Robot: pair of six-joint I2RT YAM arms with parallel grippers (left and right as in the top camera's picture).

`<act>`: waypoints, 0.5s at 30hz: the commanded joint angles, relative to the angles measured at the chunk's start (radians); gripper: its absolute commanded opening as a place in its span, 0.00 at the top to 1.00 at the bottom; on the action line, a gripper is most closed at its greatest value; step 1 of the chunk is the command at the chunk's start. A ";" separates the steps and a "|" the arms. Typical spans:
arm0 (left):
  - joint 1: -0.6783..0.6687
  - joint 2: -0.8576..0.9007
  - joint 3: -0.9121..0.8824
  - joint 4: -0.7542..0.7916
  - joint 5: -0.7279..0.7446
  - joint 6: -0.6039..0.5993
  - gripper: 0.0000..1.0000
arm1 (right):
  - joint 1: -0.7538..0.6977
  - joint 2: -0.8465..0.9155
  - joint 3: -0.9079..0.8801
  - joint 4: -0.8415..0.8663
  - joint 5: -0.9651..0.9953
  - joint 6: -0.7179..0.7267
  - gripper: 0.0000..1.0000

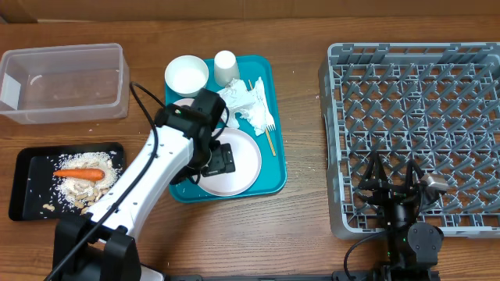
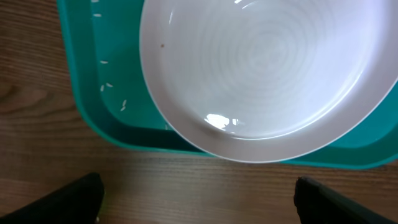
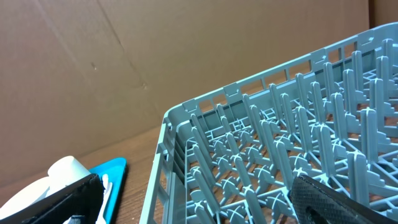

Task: Sort waste into correct bins and load items into the dishwasher rack
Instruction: 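Move the left gripper back to the white plate on the teal tray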

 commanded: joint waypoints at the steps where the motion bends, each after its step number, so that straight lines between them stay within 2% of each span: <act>1: -0.006 0.003 -0.043 0.052 -0.027 -0.028 0.00 | -0.003 -0.008 -0.011 0.004 -0.001 -0.007 0.00; 5: -0.004 0.007 -0.073 0.102 -0.052 -0.033 0.00 | -0.003 -0.008 -0.011 0.004 -0.001 -0.007 0.00; 10: -0.004 0.018 -0.078 0.121 -0.191 -0.047 0.00 | -0.003 -0.008 -0.011 0.004 -0.001 -0.007 0.00; 15: -0.004 0.019 -0.078 0.151 -0.205 -0.055 0.00 | -0.003 -0.008 -0.011 0.005 -0.001 -0.007 0.00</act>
